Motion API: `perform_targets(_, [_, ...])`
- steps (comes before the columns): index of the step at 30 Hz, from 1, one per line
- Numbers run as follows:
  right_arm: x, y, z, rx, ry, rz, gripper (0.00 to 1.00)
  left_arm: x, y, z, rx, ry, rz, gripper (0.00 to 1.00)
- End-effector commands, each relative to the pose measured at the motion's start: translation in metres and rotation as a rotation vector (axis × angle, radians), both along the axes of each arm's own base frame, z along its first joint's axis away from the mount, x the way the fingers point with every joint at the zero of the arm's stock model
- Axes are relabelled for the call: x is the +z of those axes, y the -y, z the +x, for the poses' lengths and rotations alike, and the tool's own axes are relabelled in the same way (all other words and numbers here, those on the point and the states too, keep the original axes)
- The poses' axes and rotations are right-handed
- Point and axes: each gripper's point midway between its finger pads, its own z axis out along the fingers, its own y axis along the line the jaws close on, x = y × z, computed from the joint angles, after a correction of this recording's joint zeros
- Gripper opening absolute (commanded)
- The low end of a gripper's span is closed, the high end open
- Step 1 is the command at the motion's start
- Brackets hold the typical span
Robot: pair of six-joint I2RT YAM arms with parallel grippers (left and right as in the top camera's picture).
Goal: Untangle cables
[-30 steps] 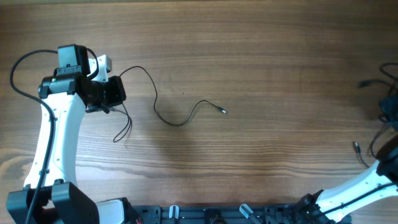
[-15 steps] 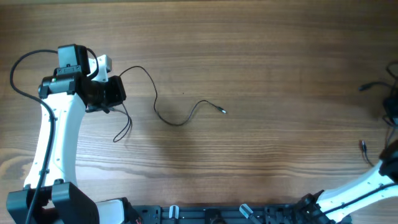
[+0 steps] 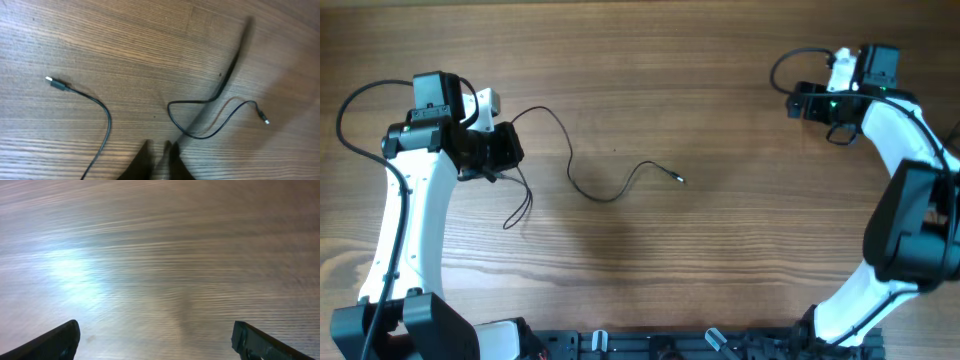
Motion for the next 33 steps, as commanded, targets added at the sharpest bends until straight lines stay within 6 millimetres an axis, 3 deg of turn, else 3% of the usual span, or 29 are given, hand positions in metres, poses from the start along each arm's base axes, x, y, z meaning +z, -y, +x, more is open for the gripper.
perform_targets(1, [0.078, -0.059, 0.0, 0.281, 0.183, -0.026, 1.0, 0.0, 0.003, 0.0, -0.018, 0.006, -0.006, 0.39])
perform_targets(3, [0.13, -0.099, -0.01, 0.392, 0.313, 0.057, 0.99, 0.0, 0.003, 0.0, -0.018, 0.006, -0.007, 0.6])
perform_targets(5, [0.199, -0.148, -0.043, 0.54, 0.463, 0.165, 1.0, 0.0, 0.005, -0.003, -0.021, -0.004, -0.017, 0.8])
perform_targets(7, [0.225, -0.169, -0.066, 0.576, 0.491, 0.215, 1.0, 0.003, 0.019, -0.007, -0.055, -0.008, -0.093, 0.92])
perform_targets(9, [0.235, -0.194, -0.095, 0.611, 0.45, 0.294, 1.0, 0.015, 0.045, -0.014, -0.165, 0.012, -0.233, 0.86])
perform_targets(11, [0.224, -0.217, -0.123, 0.679, 0.352, 0.357, 1.0, 0.018, 0.044, -0.016, -0.18, 0.026, -0.223, 0.66])
perform_targets(13, [0.198, -0.229, -0.143, 0.718, 0.219, 0.367, 1.0, 0.024, 0.016, -0.008, -0.115, 0.06, -0.099, 0.58])
perform_targets(14, [0.184, -0.235, -0.153, 0.751, 0.152, 0.365, 1.0, 0.038, -0.002, -0.003, -0.052, 0.091, -0.052, 0.53])
perform_targets(16, [0.165, -0.243, -0.164, 0.81, 0.075, 0.356, 1.0, 0.071, -0.025, 0.002, 0.032, 0.167, -0.02, 0.4])
perform_targets(19, [0.13, -0.279, -0.166, 0.925, 0.003, 0.353, 1.0, 0.157, -0.054, -0.013, 0.169, 0.37, 0.016, 0.37])
perform_targets(23, [0.07, -0.335, -0.159, 1.063, -0.037, 0.349, 1.0, 0.215, -0.046, -0.057, 0.189, 0.56, 0.079, 0.54])
perform_targets(25, [0.031, -0.368, -0.152, 1.105, -0.038, 0.359, 1.0, 0.239, -0.034, -0.087, 0.193, 0.653, 0.099, 0.55])
perform_targets(27, [0.014, -0.389, -0.152, 1.087, -0.051, 0.389, 1.0, 0.253, -0.026, -0.107, 0.213, 0.711, 0.096, 0.56])
perform_targets(30, [0.005, -0.429, -0.166, 1.157, -0.007, 0.42, 0.99, 0.259, -0.015, -0.132, 0.213, 0.749, 0.104, 0.56])
perform_targets(33, [0.014, -0.464, -0.18, 1.25, 0.096, 0.438, 1.0, 0.251, -0.011, -0.143, 0.217, 0.713, 0.092, 0.55])
